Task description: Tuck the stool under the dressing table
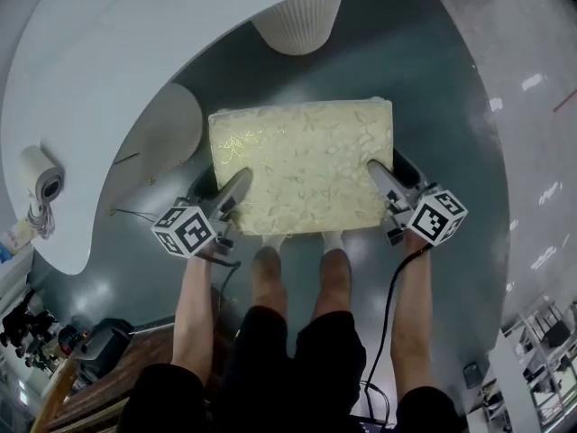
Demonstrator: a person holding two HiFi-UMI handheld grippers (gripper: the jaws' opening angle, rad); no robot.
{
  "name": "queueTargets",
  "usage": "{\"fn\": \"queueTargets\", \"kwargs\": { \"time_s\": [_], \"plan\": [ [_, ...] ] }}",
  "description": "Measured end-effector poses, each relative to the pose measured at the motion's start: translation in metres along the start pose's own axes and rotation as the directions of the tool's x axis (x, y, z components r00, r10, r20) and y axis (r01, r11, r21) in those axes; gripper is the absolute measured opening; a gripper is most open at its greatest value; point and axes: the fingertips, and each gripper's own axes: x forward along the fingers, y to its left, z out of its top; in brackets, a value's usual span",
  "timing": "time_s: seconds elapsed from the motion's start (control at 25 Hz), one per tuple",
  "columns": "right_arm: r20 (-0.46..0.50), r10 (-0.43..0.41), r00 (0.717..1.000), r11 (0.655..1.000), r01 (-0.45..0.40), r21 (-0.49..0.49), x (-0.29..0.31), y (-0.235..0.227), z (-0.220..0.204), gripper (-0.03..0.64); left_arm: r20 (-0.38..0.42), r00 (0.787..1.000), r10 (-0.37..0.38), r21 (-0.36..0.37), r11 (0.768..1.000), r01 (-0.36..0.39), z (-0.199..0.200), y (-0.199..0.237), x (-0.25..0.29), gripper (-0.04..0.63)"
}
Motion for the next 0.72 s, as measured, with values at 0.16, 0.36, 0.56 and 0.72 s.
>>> {"fn": "queueTargets", "kwargs": {
  "time_s": [0.16,0.36,0.56,0.72],
  "plan": [
    [0.005,0.002,1.000,1.000,-0.002,0.005,0.001,0.001,0.000,0.344,0.006,1.000,0.001,0.013,1.000,-0.001,0.002,0.000,0.000,0.420],
    [0.026,-0.024,0.999,0.999,0.023,0.039,-0.016,-0.002,-0.007,0.344,-0.039,0.999,-0.011,0.029,0.999,0.013,0.000,-0.010,0.004,0.420],
    [0.061,-0.048,0.997,0.996,0.043,0.073,-0.019,-0.003,-0.016,0.344,-0.080,0.997,-0.024,0.060,0.998,0.029,0.004,-0.009,0.008,0.420],
    [0.026,-0.023,0.999,0.998,0.022,0.051,-0.005,-0.002,-0.008,0.344,-0.047,0.999,-0.002,0.032,0.999,0.004,0.005,-0.002,0.004,0.420]
  ]
}}
